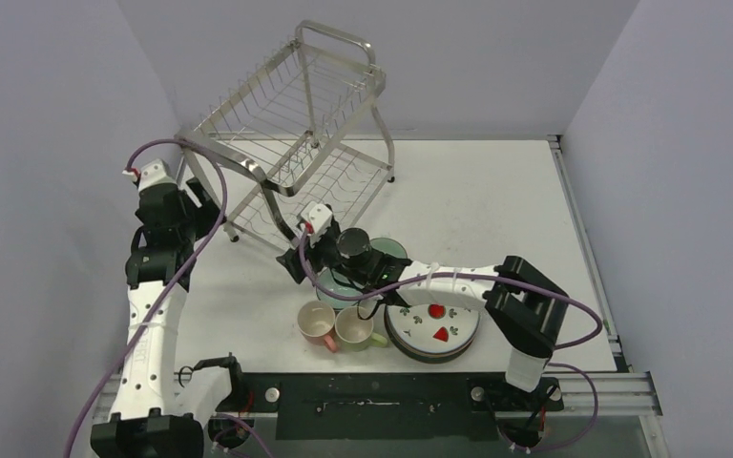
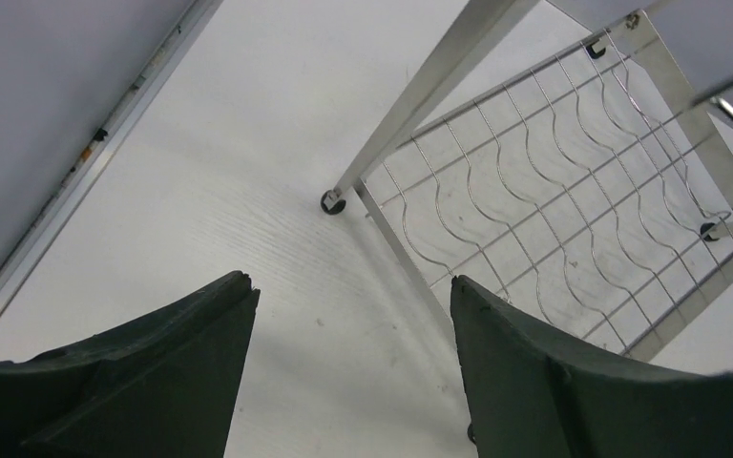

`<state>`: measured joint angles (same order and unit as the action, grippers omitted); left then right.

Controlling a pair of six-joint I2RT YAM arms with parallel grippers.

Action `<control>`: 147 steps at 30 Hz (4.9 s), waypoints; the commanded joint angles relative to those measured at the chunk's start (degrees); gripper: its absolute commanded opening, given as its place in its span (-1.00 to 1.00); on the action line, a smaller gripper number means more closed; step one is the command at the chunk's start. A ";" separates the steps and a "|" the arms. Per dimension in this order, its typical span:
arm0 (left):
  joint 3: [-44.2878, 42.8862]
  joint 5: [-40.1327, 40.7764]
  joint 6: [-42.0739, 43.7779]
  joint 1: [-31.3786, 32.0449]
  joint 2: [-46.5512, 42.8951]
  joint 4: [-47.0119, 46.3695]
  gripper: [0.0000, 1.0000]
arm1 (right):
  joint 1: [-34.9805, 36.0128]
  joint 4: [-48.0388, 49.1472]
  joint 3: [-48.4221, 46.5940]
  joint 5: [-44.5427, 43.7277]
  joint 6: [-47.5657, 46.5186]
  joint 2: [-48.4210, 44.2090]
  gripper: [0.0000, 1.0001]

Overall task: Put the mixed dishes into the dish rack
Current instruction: Move the dish rack to the center of the board.

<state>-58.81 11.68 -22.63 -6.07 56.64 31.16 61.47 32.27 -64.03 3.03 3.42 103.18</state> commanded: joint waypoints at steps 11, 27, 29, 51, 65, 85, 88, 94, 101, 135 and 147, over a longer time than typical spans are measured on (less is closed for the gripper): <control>5.11 -19.50 -7.90 0.25 -11.98 10.38 0.69 | -11.72 -12.49 6.47 -6.38 -3.01 -21.04 0.96; 12.54 -26.64 -15.16 16.13 -14.06 2.31 0.79 | -29.43 -20.23 -3.17 -3.95 4.44 -13.19 1.00; 13.29 -24.55 -15.41 18.85 -11.36 -0.65 0.78 | -31.09 -21.13 -5.72 -3.48 5.35 -10.68 1.00; 17.55 -9.55 -16.15 30.32 -0.72 -20.34 0.15 | -39.20 -16.54 -28.72 7.86 12.16 16.48 0.75; 18.11 -8.43 -13.72 30.85 0.13 -19.83 -1.00 | -40.28 -9.49 -38.02 12.69 11.83 27.01 0.53; 19.10 -9.01 -11.98 25.90 -0.94 -19.96 -1.00 | -41.71 3.87 -18.51 9.94 15.25 17.35 -1.00; 18.85 -9.27 -12.09 24.84 -0.61 -20.80 -0.91 | -41.47 4.58 -13.82 7.37 15.52 13.78 -1.00; 17.96 -9.39 -12.09 24.46 -0.97 -20.73 -0.50 | -40.09 0.36 -6.20 -3.35 16.62 6.12 -1.00; 16.48 -5.43 -11.65 24.09 0.86 -20.10 -0.14 | -37.31 -1.52 3.93 -15.80 18.45 -4.03 -1.00; -1.43 -5.34 -8.19 22.21 29.92 -33.23 -1.00 | -40.25 -11.21 18.67 -28.05 20.52 -24.07 -1.00; 0.12 -1.31 -8.42 19.60 30.10 -31.25 -1.00 | -40.43 -12.07 14.62 -24.31 20.58 -15.76 -1.00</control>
<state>-58.65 2.72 -29.26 16.23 88.14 -1.30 22.26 14.92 -45.84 -20.36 21.12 85.62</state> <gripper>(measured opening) 0.361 0.305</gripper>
